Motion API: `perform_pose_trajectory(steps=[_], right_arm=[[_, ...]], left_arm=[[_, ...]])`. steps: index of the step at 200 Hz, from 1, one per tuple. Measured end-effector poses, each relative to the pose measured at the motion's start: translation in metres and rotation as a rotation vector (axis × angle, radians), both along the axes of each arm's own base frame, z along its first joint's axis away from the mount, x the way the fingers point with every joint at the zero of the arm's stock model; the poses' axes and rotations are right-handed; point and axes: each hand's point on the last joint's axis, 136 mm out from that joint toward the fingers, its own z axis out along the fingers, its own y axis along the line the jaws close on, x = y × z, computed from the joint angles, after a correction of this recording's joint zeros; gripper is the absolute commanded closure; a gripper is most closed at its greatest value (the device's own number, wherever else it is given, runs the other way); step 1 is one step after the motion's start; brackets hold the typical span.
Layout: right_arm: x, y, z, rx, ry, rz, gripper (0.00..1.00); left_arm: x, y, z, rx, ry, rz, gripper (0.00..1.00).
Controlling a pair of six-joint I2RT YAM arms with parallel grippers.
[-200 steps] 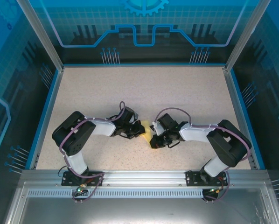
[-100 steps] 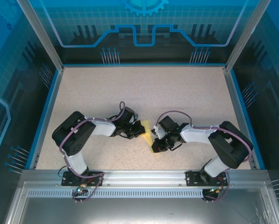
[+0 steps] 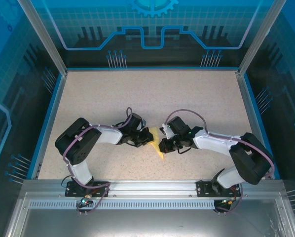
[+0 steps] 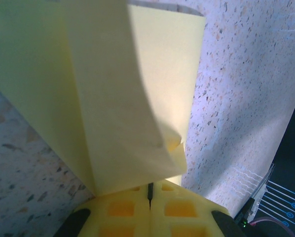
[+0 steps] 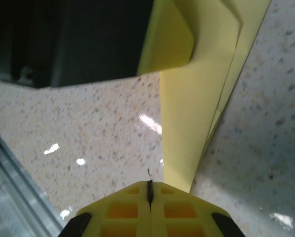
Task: Fold a paper plane with a square sheet of paper (pick it up from the middle)
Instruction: Fold the wing for the fifth time at the center of the table.
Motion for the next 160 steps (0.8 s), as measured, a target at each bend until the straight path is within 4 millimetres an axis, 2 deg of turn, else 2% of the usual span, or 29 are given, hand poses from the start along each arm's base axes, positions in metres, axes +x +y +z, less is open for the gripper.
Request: perform_pose_trajectory(steps=[33, 94, 122, 160], right_arm=[[0.008, 0.007, -0.017, -0.025, 0.012, -0.016, 0.98], [0.002, 0.007, -0.030, -0.009, 0.005, -0.016, 1.00], [-0.010, -0.001, -0.031, 0.011, -0.010, 0.000, 1.00], [-0.039, -0.016, -0.030, 0.007, 0.012, 0.045, 0.99]], left_arm=[[0.000, 0.000, 0.000, 0.000, 0.000, 0.000, 0.94], [0.000, 0.001, 0.000, 0.007, 0.002, 0.003, 0.95], [0.000, 0.002, 0.000, 0.009, 0.002, 0.005, 0.95], [0.000, 0.002, 0.000, 0.009, 0.002, 0.005, 0.95]])
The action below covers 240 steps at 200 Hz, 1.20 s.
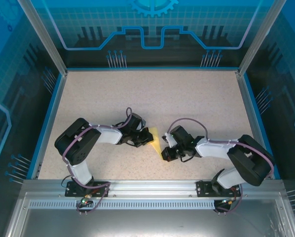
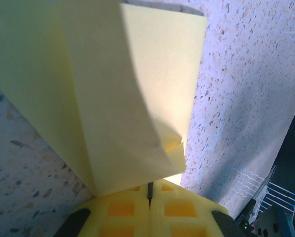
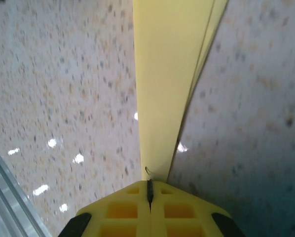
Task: Fold a paper plane with a square sheet of paper (pick it up from the middle)
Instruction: Fold the wing for the fifth time at the center of the table.
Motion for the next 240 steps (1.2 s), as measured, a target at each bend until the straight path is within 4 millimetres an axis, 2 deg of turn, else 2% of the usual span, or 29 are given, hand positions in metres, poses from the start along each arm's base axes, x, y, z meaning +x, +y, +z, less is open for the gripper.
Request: perform_pose_trajectory(steps=[37, 54, 79, 95, 109, 138, 189, 240], right_arm=[[-0.016, -0.010, 0.000, -0.044, 0.032, 0.019, 0.99], [-0.015, -0.014, 0.005, -0.055, 0.017, 0.010, 0.99], [0.002, -0.006, 0.024, -0.031, -0.057, -0.009, 0.98], [0.020, 0.009, 0.037, 0.000, -0.099, -0.018, 0.99], [0.036, 0.023, 0.040, 0.016, -0.123, -0.025, 1.00], [0.054, 0.038, 0.026, 0.010, -0.122, -0.042, 1.00], [0.053, 0.033, 0.004, -0.037, -0.088, -0.065, 1.00], [0.053, 0.030, 0.000, -0.030, -0.089, -0.069, 1.00]], left_arm=[[0.000, 0.000, 0.000, 0.000, 0.000, 0.000, 0.95], [0.000, 0.000, 0.000, -0.001, -0.001, -0.001, 0.95], [0.000, 0.000, 0.000, -0.002, -0.001, -0.001, 0.95], [0.000, -0.001, 0.001, -0.003, -0.002, -0.001, 0.95], [0.000, -0.001, 0.001, -0.005, -0.002, -0.003, 0.95], [0.000, -0.001, 0.001, -0.005, -0.004, -0.005, 0.94], [-0.001, -0.002, 0.002, 0.001, -0.039, -0.046, 0.92], [-0.002, 0.000, 0.011, 0.038, -0.121, -0.141, 0.85]])
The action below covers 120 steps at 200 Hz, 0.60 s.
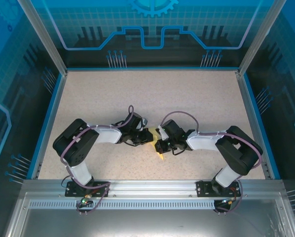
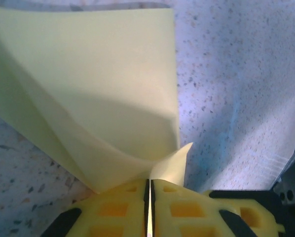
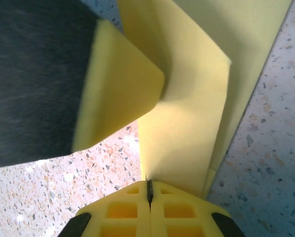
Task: Fold a paper plane with a square sheet of paper (pick it up from the middle)
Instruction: Fold the wing for the fifth time at the center of the table.
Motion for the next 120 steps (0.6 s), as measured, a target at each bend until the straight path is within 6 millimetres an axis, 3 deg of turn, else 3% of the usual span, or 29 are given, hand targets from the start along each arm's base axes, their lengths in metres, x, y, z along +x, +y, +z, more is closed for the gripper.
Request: perform_pose_trajectory(steps=[73, 120], right_arm=[[0.000, 0.000, 0.000, 0.007, 0.005, 0.001, 1.00], [0.000, 0.000, 0.000, 0.008, 0.005, 0.008, 1.00]], left_arm=[[0.010, 0.000, 0.016, 0.052, -0.142, -0.097, 0.85], [0.025, 0.009, 0.002, 0.104, -0.154, -0.085, 0.85]])
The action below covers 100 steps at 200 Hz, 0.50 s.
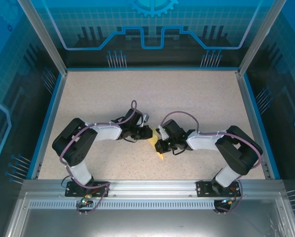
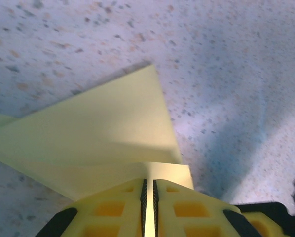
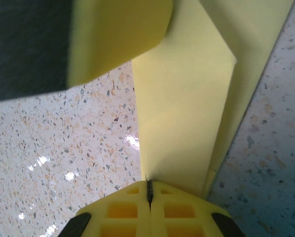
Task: Fold a paper plane with a square sheet of paper (pick it up from the middle)
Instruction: Fold the wing for the fifth time at the center of the table.
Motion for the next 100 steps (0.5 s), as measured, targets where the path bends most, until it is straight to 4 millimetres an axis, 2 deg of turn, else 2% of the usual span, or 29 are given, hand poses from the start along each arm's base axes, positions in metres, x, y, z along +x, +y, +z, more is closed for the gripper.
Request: perform_pose_trajectory(steps=[30, 100], right_arm=[[0.000, 0.000, 0.000, 0.000, 0.000, 0.000, 1.00], [0.000, 0.000, -0.001, -0.003, -0.002, 0.006, 1.00]], left_arm=[[0.004, 0.004, -0.010, 0.017, 0.011, 0.004, 0.85], [0.008, 0.004, -0.011, -0.002, 0.026, 0.003, 0.85]])
